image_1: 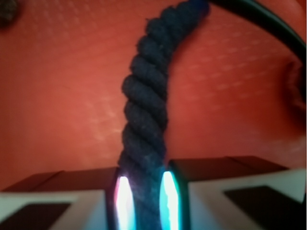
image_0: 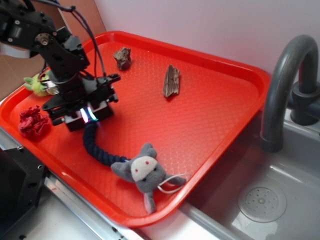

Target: Grab the blue rope.

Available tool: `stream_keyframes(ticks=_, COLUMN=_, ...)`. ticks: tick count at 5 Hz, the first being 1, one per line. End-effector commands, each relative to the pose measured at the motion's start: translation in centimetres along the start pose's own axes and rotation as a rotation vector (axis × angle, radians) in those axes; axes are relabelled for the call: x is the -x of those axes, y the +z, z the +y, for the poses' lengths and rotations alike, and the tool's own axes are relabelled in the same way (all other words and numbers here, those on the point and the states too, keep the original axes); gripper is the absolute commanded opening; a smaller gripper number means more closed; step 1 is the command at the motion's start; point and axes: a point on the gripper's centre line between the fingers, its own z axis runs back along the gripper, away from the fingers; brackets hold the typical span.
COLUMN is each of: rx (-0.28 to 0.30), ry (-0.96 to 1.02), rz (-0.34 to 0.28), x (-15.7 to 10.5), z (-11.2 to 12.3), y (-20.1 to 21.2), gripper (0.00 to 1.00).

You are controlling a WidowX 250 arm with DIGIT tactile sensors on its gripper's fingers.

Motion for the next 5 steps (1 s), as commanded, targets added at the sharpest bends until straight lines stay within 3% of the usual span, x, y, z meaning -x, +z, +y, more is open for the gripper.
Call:
stream_keyframes(ticks=1, rx=0.179, ry=-0.374, rz=0.060, x=-5.0, z=-2.8, y=9.7, gripper=0.00)
stream_keyframes(ticks=3, rx=0.435, ry=-0.581, rz=-0.020, x=-5.9, z=-1.8, y=19.7, gripper=0.00)
stream_keyframes(ticks=4, rx=0.446, ry=-0.461, rz=0.040, x=-6.2, z=-2.1, y=21.0, gripper=0.00)
stream_keyframes(ticks=5, rx=0.312, ry=-0.455, rz=0.030, x=-6.4, z=-3.2, y=20.1, gripper=0.94)
